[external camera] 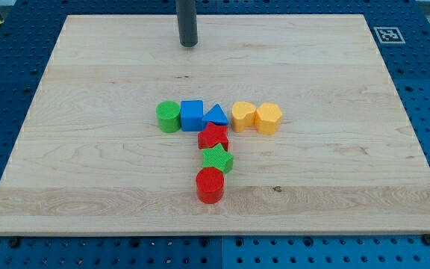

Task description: Move the yellow hexagon to down a bit

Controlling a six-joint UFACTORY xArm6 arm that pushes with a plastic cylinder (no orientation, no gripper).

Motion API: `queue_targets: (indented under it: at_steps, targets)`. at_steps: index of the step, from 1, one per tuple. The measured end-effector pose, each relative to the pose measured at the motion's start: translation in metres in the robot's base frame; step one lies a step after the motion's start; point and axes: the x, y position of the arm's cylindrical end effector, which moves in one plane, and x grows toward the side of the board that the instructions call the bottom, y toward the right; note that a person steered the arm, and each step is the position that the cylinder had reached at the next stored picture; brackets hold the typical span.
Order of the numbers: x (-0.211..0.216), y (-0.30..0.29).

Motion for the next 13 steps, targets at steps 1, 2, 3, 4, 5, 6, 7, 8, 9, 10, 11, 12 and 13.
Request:
queue_targets:
  at_steps: [1,2,3,4,5,6,7,8,9,10,11,12,13]
  targets:
    - [0.0,0.0]
    - [0.007,0.0]
    - [0.028,0.0]
    - [0.041,0.0]
    - [0.053,0.0]
    - [0.072,0.002]
    - [0.081,0.021]
    - [0.085,0.044]
    - [0.085,0.068]
    - [0.093,0.076]
    - [0.108,0.076]
    - [0.129,0.076]
    - [0.141,0.076]
